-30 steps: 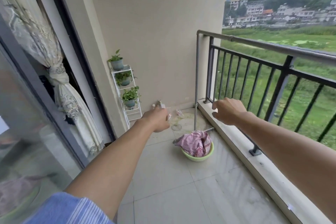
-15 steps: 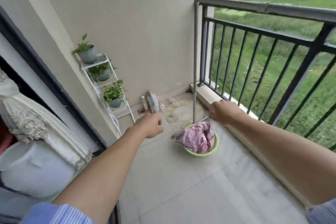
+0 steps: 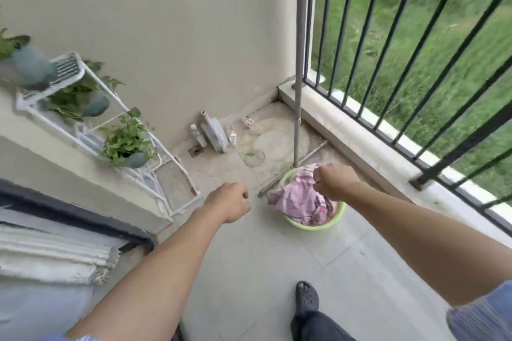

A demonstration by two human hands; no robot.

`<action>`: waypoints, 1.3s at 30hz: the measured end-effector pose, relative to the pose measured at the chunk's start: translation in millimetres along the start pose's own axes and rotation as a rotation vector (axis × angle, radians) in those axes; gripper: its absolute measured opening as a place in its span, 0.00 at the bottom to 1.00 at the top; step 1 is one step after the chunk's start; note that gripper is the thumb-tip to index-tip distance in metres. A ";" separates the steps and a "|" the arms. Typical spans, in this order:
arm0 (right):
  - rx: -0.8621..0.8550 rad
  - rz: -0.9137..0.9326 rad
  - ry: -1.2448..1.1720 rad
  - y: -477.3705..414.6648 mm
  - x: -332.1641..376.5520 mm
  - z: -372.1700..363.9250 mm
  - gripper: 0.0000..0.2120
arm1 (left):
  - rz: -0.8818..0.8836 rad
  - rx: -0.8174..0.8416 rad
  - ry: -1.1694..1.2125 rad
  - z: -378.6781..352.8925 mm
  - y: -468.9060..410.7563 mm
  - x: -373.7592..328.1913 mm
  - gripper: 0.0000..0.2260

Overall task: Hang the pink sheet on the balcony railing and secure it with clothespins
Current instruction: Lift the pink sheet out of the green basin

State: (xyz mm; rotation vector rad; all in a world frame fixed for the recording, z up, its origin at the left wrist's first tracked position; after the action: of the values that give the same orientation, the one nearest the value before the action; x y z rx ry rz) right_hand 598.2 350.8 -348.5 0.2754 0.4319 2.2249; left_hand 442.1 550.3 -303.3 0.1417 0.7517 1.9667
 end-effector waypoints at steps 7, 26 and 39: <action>0.166 -0.117 -0.115 -89.7 2.3 -29.6 0.10 | -0.023 0.184 0.009 21.2 -113.2 37.8 0.11; 0.405 -0.683 -0.584 -275.4 28.2 -249.1 0.13 | -0.375 0.425 -0.246 -97.9 -467.8 92.0 0.11; 0.170 -1.093 -0.816 -380.4 -16.5 -498.6 0.23 | -0.421 0.380 -0.063 -337.8 -612.3 81.8 0.17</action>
State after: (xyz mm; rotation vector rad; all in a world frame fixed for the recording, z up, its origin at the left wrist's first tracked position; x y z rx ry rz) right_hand 706.4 457.6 -957.1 0.7745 0.2147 0.8932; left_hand 732.8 665.3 -934.1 0.2493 1.0174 1.4049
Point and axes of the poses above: each hand's wrist, its own y-axis away from the middle knuckle, its own z-axis out of the back of the hand, x = y × z, the point moved 2 cm from there along -y, towards the middle knuckle, and after that the axes turned 4 degrees about x, right-handed, at the moved point
